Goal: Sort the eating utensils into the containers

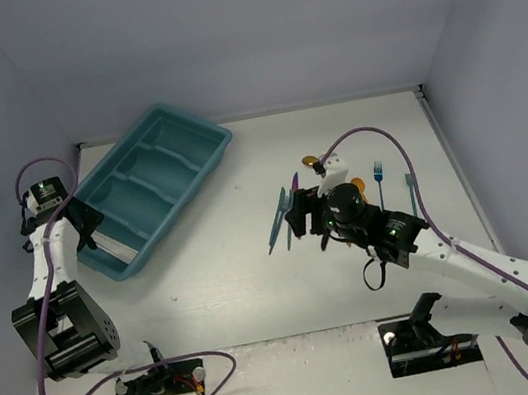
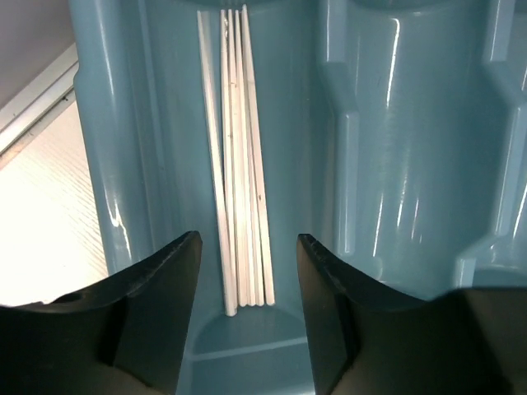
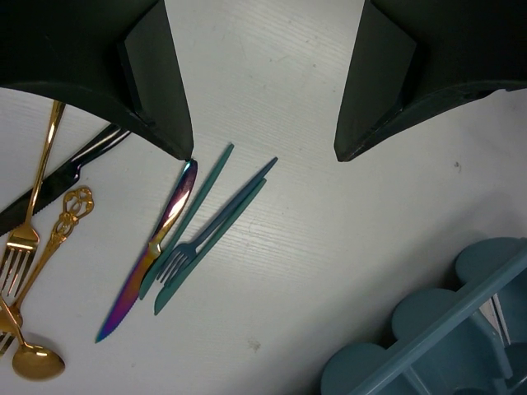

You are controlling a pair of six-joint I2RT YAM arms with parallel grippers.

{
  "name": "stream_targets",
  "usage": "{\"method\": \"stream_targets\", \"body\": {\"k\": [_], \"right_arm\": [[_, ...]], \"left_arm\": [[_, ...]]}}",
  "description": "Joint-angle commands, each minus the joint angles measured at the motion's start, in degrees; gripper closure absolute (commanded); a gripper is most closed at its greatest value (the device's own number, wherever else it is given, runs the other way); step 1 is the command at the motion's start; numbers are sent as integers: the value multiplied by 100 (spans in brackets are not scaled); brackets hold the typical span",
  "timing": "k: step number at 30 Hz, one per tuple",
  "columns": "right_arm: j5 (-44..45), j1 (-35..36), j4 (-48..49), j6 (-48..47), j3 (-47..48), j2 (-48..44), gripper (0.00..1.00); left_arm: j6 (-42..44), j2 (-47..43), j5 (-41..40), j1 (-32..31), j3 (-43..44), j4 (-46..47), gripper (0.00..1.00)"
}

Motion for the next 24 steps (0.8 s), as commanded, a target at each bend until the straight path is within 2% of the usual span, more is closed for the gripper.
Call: {"method": "stream_targets", "body": {"k": [1, 6, 10, 14, 20, 24], "right_arm": [[187, -211, 142, 292, 24, 8, 33], [193, -717, -53, 513, -67, 76, 37], [225, -1308, -249, 443, -108, 231, 43], [-58, -1784, -284, 301, -108, 514, 49], [-266, -2298, -284, 121, -66, 1394, 52], [-288, -2432, -284, 67, -38, 1918, 60]], "left_arm": [[148, -518, 203, -33, 133, 87, 48], [421, -1040, 525, -577, 305, -13, 47], [977, -1415, 662, -1531, 494, -10, 47], [1495, -1751, 1125, -2231, 474, 27, 47], [2015, -2495, 1317, -2575, -476, 482, 46], [1983, -2929, 1429, -2616, -1151, 917, 46]]}}
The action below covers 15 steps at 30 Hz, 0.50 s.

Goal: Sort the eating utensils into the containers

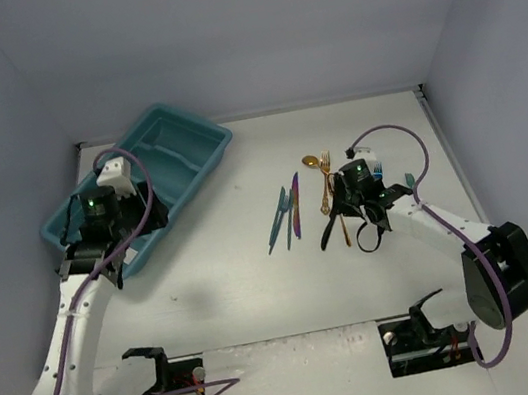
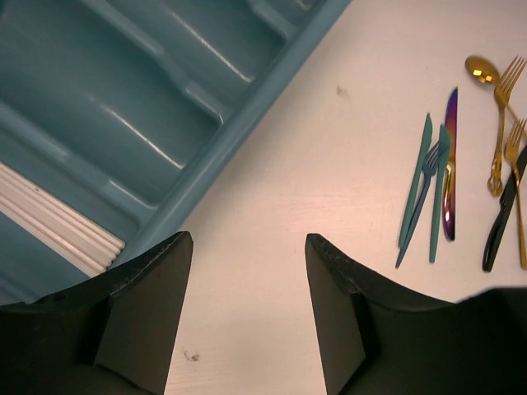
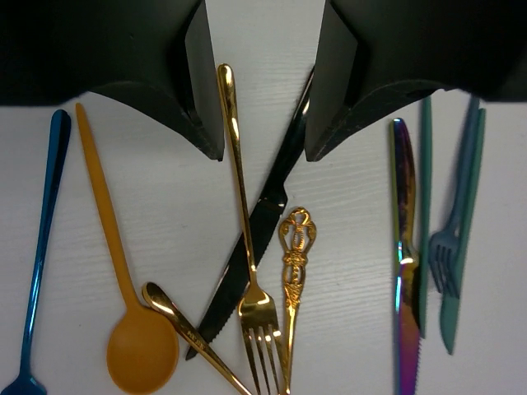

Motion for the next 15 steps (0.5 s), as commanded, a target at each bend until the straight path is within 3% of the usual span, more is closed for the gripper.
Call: {"method": "stream_targets", "body": {"k": [1, 15], "right_arm": [[-60, -124, 108, -151, 97, 476, 61], [102, -167, 134, -249, 160, 1517, 68]], "left_arm": [[273, -398, 194, -65, -442, 669, 46], [280, -357, 75, -193, -454, 544, 46]]}}
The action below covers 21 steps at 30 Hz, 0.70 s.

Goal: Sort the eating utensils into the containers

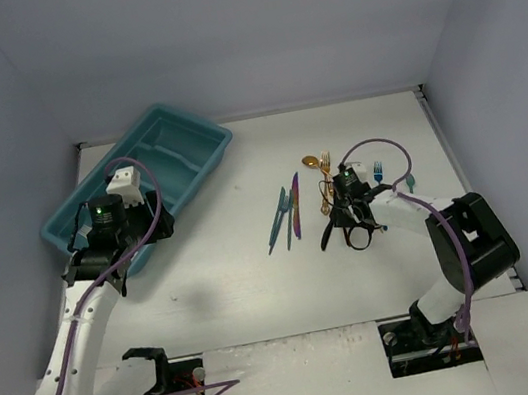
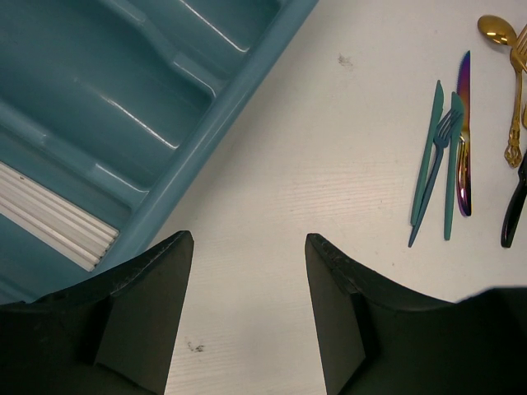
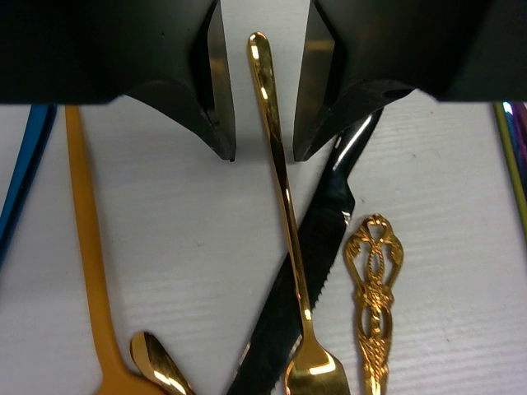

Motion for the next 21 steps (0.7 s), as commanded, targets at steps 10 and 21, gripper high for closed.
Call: {"method": "stream_targets", "body": {"k": [10, 21], "right_arm": [[217, -34, 323, -94, 428, 831, 75], [253, -7, 322, -412, 756, 558, 100]], "left_arm": [[60, -16, 25, -29, 192, 385, 46], [-137, 10, 226, -58, 197, 464, 46]]}}
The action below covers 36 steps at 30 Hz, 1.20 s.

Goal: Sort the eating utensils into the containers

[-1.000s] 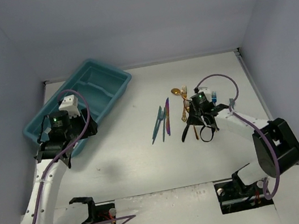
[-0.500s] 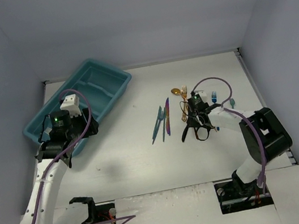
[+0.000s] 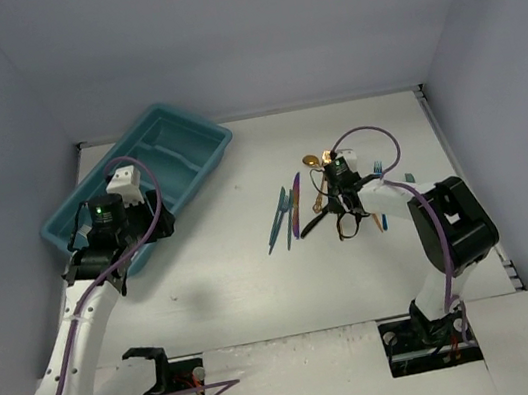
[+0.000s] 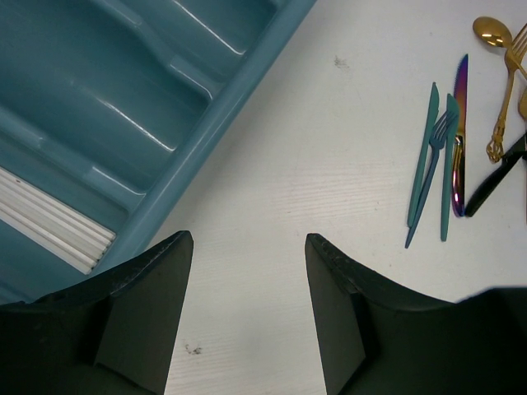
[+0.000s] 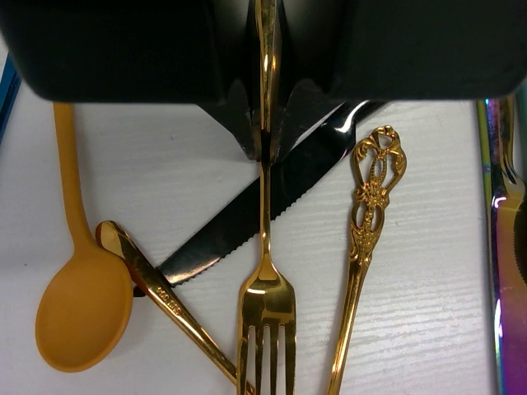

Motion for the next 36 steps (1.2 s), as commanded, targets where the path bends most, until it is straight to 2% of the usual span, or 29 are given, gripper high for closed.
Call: {"method": "stream_targets", "body": {"k": [1, 7, 11, 16, 24, 31, 36], "right_arm": [[-59, 1, -256, -255, 73, -484, 100], [-459, 86, -292, -548, 58, -1770, 100], [-813, 381, -308, -675, 76, -2448, 100], [-902, 1119, -284, -930, 248, -3100, 100], [-1219, 1780, 69, -816, 524, -3451, 100], [-1210, 2089, 158, -763, 620, -3398, 100], [-1149, 2262, 228, -719, 594, -3398, 100]], "left_arm": [[-217, 1, 255, -70, 230, 427, 46], [-970, -160, 507, -361, 537, 502, 46], [-1643, -113, 585, -687, 808, 760, 46], [-2195, 291, 251, -1572, 1104, 1382, 45], [-2471, 1392, -603, -3000, 1777, 2070, 45], [-2355, 2015, -1261, -3474, 2130, 2167, 45], [-2033, 2277, -1419, -3597, 2390, 2150, 45]]}}
